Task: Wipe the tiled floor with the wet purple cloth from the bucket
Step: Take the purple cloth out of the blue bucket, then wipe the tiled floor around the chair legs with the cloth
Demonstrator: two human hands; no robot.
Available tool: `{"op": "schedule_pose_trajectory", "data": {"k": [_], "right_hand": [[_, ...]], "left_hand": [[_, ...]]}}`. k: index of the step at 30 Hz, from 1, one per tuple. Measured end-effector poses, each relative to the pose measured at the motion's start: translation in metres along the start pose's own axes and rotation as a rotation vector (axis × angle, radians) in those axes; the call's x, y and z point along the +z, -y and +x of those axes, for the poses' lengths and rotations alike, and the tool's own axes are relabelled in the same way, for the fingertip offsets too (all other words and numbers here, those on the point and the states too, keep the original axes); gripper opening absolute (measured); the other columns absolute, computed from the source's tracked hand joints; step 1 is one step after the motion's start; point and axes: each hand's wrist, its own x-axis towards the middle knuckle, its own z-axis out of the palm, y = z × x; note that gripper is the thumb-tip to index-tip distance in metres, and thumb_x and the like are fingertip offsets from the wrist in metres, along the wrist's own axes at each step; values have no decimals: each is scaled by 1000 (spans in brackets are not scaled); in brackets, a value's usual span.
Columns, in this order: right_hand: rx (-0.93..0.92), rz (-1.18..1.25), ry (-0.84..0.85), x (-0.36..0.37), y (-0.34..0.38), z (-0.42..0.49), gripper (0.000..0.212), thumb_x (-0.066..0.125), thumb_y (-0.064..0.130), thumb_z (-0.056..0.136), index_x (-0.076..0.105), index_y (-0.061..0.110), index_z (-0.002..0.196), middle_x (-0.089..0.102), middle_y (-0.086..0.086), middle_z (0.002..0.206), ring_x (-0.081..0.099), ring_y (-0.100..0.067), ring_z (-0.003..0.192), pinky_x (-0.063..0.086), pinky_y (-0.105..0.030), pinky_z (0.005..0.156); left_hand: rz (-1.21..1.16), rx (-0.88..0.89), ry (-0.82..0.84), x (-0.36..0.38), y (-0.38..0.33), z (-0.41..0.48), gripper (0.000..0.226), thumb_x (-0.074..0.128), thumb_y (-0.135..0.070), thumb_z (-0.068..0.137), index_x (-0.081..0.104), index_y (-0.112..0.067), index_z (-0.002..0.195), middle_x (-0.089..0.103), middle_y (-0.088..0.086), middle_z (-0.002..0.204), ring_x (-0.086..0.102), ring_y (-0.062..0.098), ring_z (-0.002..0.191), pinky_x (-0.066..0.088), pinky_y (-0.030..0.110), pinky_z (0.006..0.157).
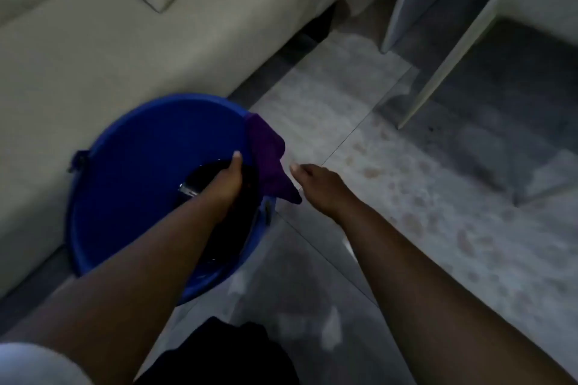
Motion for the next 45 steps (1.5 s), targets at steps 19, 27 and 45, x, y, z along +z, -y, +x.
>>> {"op": "schedule_pose_trajectory", "data": {"k": [19,27,45], "right_hand": [[-380,777,-311,-70,-55,40,15,58,11,96,55,19,108,66,-10,116,68,-26,101,59,-44,87],[-223,472,-482,-95,-168,23,24,57,18,91,52,29,111,66,-6,117,68,-25,102,58,-52,91],[-838,-1122,-127,40,-309,50,58,52,44,97,45,14,147,35,-12,159,26,-38,149,25,-59,119]], "left_hand": [[-163,259,-359,57,-73,51,52,39,-48,98,42,-21,142,51,2,144,52,19,123,43,41,101],[506,670,-185,179,-46,30,33,39,-29,100,47,-7,123,58,11,113,58,25,96,40,30,75],[866,760,-397,204,210,142,51,39,-40,96,45,-10,136,51,14,140,47,32,129,39,45,105]]}}
